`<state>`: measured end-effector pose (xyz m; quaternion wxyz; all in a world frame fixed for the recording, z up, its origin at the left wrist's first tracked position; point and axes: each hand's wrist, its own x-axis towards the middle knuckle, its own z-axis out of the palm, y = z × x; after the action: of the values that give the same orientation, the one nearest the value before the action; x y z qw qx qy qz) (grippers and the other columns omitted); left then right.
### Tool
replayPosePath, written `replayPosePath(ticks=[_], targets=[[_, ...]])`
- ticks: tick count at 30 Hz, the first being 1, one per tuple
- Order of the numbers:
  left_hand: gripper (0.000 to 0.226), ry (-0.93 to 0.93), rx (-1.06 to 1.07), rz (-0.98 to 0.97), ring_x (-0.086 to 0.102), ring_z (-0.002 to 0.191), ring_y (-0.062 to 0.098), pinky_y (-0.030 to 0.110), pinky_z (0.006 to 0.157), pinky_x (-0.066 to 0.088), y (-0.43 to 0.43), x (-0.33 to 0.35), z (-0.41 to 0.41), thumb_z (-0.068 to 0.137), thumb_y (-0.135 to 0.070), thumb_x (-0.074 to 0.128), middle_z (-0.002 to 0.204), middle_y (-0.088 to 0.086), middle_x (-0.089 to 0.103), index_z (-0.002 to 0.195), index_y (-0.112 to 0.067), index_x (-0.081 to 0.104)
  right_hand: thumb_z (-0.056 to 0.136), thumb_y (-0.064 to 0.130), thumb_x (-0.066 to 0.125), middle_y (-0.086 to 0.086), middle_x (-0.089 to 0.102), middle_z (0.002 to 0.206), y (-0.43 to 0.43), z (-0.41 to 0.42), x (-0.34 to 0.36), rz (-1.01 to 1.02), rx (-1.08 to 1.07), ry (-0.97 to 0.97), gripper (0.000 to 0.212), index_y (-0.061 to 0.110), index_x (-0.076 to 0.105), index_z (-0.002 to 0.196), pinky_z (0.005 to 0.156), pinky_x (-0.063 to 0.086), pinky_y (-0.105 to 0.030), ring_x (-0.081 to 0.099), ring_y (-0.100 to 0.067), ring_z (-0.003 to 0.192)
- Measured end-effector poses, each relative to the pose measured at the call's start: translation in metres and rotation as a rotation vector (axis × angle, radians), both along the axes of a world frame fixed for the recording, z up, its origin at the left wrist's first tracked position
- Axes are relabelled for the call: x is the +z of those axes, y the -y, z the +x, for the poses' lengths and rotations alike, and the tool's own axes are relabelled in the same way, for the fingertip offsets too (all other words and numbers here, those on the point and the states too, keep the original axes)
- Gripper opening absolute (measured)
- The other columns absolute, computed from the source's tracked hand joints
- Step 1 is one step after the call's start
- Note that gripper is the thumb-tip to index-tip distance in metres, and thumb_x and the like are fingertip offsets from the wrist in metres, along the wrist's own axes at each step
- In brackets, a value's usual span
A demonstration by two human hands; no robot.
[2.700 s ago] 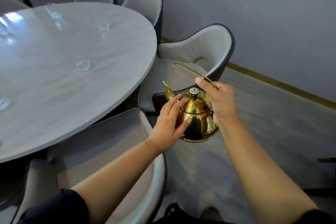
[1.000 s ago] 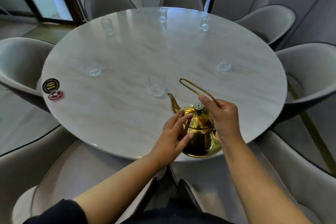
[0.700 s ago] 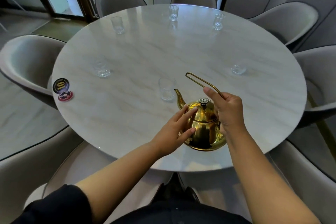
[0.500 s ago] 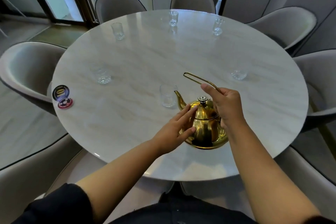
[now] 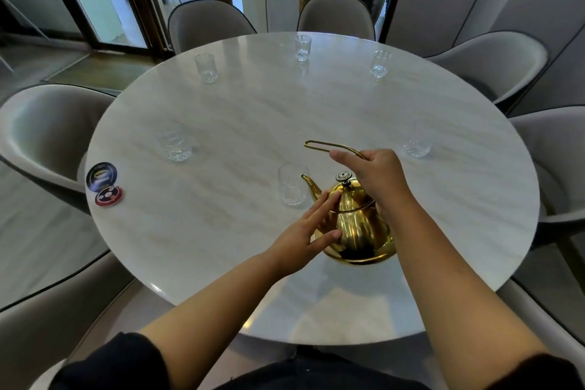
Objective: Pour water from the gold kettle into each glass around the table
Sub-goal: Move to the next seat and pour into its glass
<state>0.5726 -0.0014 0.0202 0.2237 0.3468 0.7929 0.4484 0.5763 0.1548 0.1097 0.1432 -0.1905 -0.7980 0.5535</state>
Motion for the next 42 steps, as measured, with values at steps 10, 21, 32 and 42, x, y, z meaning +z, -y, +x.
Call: replayPosePath(ticks=[10,21,32,42], targets=[[0.062,0.065,0.045,0.062,0.011,0.135,-0.006,0.024,0.112,0.019,-0.005,-0.002,-0.004,0.092,-0.042,0.049,0.157,-0.016,0.003,0.137,-0.058,0.009,0.074,0.044,0.076,-0.001,0.031,0.050,0.001,-0.016,0.003,0.095,0.051,0.054,0.046,0.009,0.049,0.060,0.059,0.034,-0.031,0.035,-0.021,0.056],[0.062,0.070,0.073,0.097,0.010,0.136,-0.006,0.022,0.111,0.017,-0.008,-0.006,-0.006,0.092,-0.043,0.048,0.158,-0.016,0.006,0.137,-0.059,0.008,0.075,0.042,0.076,0.003,0.026,0.048,0.002,-0.024,0.008,0.153,0.072,0.089,0.053,0.016,0.036,0.050,0.054,0.027,-0.030,0.026,-0.015,0.046],[0.062,0.076,0.090,0.117,0.011,0.136,-0.006,0.020,0.109,0.018,-0.008,-0.008,-0.006,0.092,-0.043,0.048,0.158,-0.015,0.007,0.137,-0.058,0.008,0.074,0.043,0.076,0.002,0.026,0.048,0.005,-0.028,0.009,0.197,0.089,0.114,0.053,0.015,0.036,0.052,0.053,0.028,-0.029,0.025,-0.014,0.045],[0.063,0.077,0.095,0.142,0.010,0.139,-0.006,0.017,0.108,0.017,-0.010,-0.010,-0.006,0.093,-0.041,0.049,0.158,-0.014,0.008,0.137,-0.058,0.007,0.073,0.043,0.077,0.003,0.024,0.049,0.005,-0.031,0.011,0.204,0.096,0.124,0.055,0.017,0.034,0.050,0.052,0.024,-0.029,0.024,-0.014,0.045]])
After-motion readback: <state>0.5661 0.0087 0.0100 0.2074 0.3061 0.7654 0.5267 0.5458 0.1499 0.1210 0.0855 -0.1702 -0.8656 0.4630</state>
